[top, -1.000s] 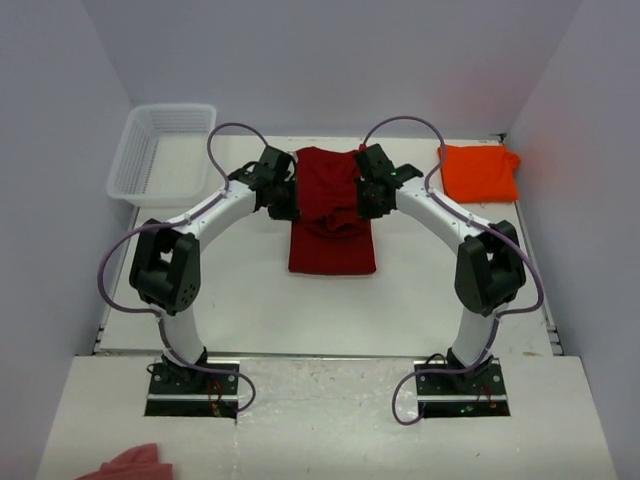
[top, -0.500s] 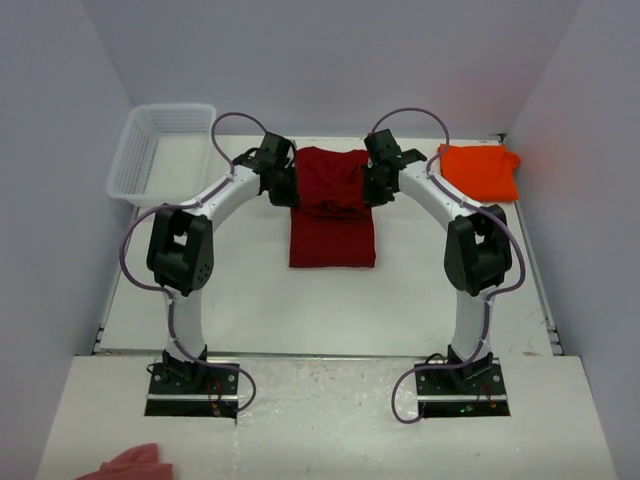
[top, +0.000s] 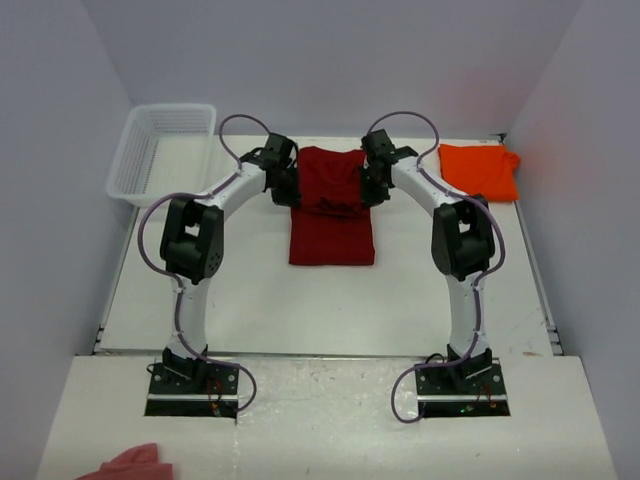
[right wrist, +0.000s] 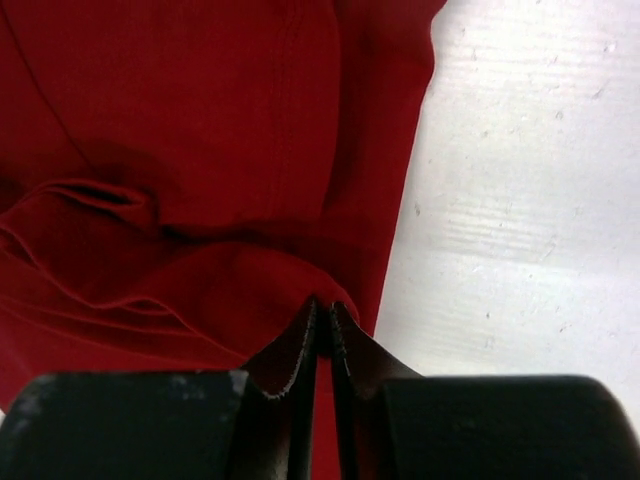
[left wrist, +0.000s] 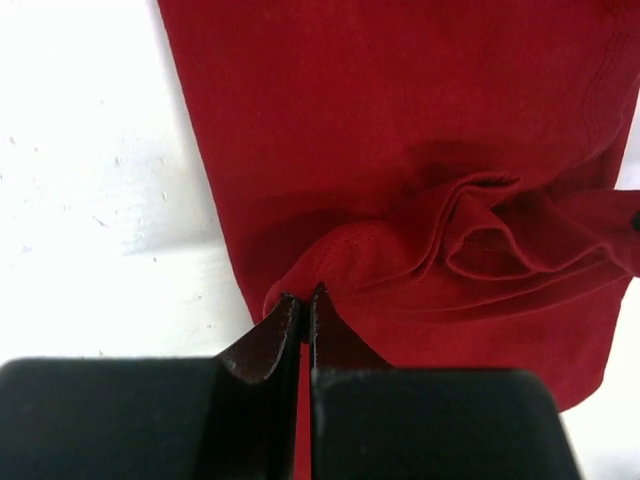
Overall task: Fold and stack the t-shirts
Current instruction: Fold the folded rectangular tshirt in 1/3 of the way
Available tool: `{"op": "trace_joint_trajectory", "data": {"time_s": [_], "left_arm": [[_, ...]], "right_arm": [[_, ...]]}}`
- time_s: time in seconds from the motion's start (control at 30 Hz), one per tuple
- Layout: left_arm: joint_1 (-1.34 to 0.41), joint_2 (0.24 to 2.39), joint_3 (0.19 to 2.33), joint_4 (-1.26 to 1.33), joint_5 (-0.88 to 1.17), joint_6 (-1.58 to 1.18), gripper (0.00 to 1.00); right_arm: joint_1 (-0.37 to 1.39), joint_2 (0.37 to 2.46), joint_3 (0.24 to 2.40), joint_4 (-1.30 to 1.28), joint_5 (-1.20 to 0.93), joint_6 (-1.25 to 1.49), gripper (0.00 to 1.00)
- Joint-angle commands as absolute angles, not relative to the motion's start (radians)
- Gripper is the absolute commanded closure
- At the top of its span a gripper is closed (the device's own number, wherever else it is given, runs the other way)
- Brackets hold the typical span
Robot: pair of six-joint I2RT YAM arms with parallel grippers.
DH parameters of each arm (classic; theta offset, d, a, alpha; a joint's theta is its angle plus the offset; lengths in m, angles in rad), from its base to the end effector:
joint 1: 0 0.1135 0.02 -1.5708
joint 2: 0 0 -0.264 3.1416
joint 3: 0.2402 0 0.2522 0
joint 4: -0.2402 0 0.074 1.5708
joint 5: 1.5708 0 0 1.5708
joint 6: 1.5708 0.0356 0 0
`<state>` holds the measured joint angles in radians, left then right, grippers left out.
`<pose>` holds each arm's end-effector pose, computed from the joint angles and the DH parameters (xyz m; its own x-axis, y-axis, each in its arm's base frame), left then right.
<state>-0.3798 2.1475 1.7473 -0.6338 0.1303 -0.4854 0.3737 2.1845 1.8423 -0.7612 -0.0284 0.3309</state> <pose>0.4337 -0.1781 0.2007 -0.9062 -0.1363 -0.4002 0.0074 0.9413 -0.3374 0.4393 0.1734 0.2058 -0.9085 -0.0074 -0.4179 -0.0863 0.9816 0.1704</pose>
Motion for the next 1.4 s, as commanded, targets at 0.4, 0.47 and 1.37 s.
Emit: {"op": "trace_joint_trajectory", "data": {"time_s": [0.4,0.47,1.37], "left_arm": [[-0.368,1.861,1.749,-0.514,-0.012,-0.434,0.61],[-0.374,1.83,1.697,-0.494,0.056,-0.452,0.6],[-0.4,2.298,1.683,-0.02,0.793,-0.538,1.0]], "right_arm": [[0.293,2.103,2.076,-0.842,0.162,0.233,0.27],[0.293,2.024,1.993,-0.819,0.092,0.282,0.27],[0.362,2.085,1.281,-0.232,-0.819,0.586,1.0]]}}
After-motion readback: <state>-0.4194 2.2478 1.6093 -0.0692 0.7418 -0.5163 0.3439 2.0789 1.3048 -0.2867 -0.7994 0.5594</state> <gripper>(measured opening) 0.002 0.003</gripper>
